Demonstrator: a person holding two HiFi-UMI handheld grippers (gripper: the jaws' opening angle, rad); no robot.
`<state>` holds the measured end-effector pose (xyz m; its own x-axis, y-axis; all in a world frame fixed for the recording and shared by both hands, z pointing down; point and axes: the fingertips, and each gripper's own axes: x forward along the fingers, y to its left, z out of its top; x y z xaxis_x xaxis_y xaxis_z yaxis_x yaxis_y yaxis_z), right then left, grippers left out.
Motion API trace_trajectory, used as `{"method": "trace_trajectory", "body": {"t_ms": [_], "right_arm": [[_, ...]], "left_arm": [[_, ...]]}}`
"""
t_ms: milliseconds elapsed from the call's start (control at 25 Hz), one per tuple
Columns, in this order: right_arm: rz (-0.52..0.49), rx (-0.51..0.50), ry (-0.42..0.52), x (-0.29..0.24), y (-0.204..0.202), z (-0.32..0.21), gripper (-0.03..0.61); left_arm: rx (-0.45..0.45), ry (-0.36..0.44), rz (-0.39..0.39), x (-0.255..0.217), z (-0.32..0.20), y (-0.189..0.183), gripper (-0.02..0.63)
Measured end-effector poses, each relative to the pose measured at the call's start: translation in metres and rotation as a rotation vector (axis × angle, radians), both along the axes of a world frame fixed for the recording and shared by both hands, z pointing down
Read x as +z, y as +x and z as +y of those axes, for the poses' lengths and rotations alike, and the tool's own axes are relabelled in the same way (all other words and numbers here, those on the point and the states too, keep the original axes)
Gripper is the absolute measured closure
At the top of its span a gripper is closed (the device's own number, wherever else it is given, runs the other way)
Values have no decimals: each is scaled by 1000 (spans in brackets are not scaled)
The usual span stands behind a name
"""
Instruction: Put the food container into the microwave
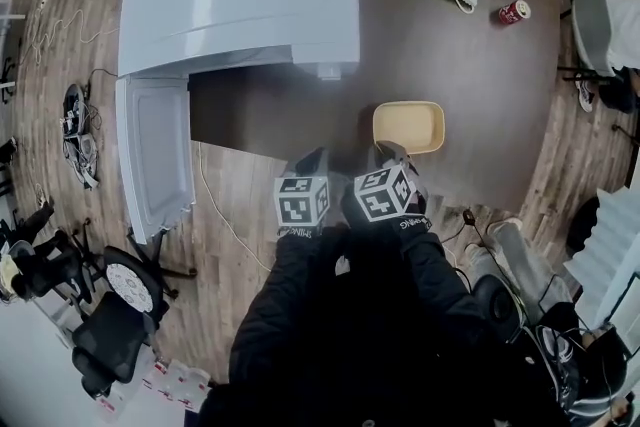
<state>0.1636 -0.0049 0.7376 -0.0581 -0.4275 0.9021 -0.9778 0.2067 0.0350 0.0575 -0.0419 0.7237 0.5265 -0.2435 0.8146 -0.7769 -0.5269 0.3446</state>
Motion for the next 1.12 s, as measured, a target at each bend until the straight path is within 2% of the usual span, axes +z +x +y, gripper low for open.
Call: {"method": "trace_trajectory", "body": {"t_ms": [400, 560, 840, 1120], "right_arm": [[50, -82, 51, -34, -12, -2, 545], [64, -142, 66, -49, -30, -3, 545], [52, -299, 82, -75, -86, -4, 545], [-7, -503, 86, -84, -167, -20, 545]], "left_arm": [[-22, 30, 18, -13, -3, -14, 580], [-70, 62, 33, -24, -13, -31, 580], [-181, 88, 61, -36, -24, -71, 580], [-259, 93, 52, -37, -51, -128, 580]]}}
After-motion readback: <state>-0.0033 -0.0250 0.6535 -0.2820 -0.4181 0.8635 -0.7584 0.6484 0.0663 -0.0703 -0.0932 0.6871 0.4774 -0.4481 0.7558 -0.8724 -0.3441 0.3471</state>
